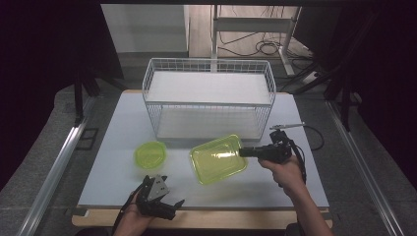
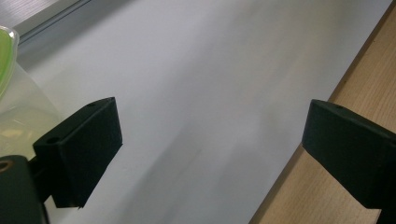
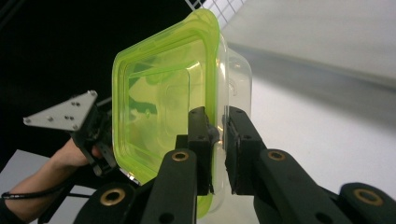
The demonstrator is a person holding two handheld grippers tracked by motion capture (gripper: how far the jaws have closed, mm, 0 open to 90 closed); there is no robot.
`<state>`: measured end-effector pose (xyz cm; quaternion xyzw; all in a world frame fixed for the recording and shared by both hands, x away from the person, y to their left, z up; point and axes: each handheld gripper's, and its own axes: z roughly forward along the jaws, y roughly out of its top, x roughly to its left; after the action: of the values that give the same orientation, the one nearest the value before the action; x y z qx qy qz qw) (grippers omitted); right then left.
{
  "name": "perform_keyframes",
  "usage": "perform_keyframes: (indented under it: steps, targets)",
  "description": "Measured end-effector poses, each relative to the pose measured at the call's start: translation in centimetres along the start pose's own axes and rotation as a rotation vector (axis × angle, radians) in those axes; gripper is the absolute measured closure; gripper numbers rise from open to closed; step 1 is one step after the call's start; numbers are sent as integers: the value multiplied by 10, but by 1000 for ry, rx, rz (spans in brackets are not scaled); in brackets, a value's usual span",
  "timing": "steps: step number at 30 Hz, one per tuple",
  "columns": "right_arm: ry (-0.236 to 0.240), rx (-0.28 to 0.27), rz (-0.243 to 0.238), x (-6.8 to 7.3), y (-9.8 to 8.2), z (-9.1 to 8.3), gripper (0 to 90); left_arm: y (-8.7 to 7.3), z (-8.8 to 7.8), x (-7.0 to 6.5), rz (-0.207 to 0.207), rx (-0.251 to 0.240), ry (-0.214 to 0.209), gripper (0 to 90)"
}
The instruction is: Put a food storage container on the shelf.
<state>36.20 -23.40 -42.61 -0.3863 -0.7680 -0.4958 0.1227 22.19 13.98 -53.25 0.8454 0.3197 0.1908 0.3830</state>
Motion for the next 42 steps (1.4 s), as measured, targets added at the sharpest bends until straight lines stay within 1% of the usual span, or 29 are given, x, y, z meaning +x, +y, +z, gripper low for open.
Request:
perform_keyframes:
  steps: [7,13,15,17,21,24,26,29,36,39,42]
  targets:
    - [13,-36,-14,8,18,-5,815,0,-1,1,-5,-6,1,47]
    - [8,-64,-40,19,37,-9,815,1,-4,3,-29,-35,-3,40]
    - [6,-72,-45,22,43,-11,815,1,-5,3,-43,-48,-3,39]
    - [5,-85,-55,25,50,-12,815,1,-5,4,-43,-50,-1,39]
    - [1,-108,-59,30,64,-16,816,1,-4,4,-38,-44,-2,39]
    - [-5,-127,-66,32,73,-18,815,1,-4,3,-34,-42,-4,39]
    - [-13,-137,-62,34,80,-20,815,0,-4,3,-34,-43,-4,39]
    - [-11,-144,-55,34,90,-22,815,0,-4,4,-31,-41,-2,39]
    - [-57,-171,-51,35,114,-24,815,0,-4,3,-36,-47,-8,39]
    - [-67,-178,-47,35,124,-23,815,0,-3,3,-36,-47,-9,39]
    - [-92,-184,-49,35,134,-20,815,0,-4,3,-34,-45,-9,39]
